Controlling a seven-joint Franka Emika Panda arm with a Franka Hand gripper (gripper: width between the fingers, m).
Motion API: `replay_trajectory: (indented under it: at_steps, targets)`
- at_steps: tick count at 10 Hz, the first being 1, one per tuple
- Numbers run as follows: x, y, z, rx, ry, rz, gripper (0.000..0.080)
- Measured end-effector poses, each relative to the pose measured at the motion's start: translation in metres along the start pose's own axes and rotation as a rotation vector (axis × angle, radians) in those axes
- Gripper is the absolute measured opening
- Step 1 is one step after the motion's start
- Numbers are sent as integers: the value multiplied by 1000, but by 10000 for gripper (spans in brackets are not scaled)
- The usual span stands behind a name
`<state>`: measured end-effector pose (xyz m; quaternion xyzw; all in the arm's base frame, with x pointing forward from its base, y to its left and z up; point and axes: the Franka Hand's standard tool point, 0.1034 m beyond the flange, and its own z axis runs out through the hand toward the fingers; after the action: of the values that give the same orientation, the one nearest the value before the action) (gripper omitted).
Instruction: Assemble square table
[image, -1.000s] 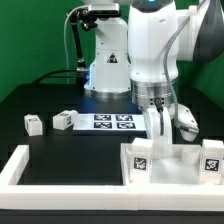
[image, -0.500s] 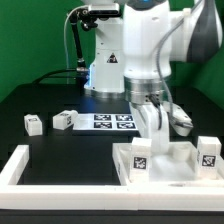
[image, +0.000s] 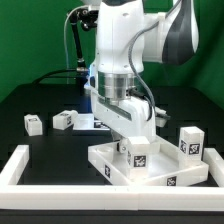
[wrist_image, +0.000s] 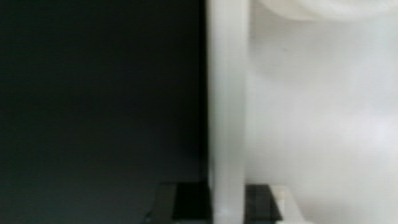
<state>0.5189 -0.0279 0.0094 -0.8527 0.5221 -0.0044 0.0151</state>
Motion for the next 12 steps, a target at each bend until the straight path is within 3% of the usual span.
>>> replay_trajectory:
  at_steps: [3, 12]
  targets:
    - [5, 2, -1, 4, 2, -233, 63]
    - [6, 2, -1, 5, 2, -244, 62]
